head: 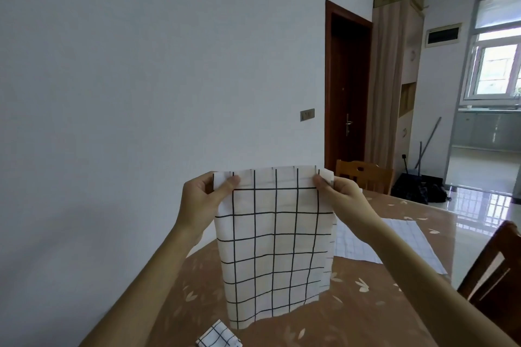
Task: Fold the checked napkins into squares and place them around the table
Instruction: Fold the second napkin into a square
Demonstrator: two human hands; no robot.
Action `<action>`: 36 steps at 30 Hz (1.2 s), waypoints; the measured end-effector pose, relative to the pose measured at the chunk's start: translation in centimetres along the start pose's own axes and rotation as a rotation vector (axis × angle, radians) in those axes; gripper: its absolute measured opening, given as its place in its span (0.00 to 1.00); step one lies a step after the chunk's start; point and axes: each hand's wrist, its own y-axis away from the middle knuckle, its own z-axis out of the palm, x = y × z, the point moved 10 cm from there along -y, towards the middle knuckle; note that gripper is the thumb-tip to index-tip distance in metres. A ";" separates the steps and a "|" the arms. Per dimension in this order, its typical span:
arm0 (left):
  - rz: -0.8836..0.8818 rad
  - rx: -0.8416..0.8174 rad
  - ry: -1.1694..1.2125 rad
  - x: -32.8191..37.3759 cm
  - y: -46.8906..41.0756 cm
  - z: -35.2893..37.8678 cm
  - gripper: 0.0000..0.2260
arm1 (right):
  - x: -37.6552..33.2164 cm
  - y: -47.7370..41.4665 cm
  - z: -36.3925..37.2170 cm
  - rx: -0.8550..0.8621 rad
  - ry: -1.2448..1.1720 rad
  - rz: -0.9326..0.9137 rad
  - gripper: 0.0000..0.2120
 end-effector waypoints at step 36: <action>-0.008 -0.141 0.101 1.5 0.1 0.7 0.28 | -6.3 1.5 0.1 0.101 0.067 -0.427 0.31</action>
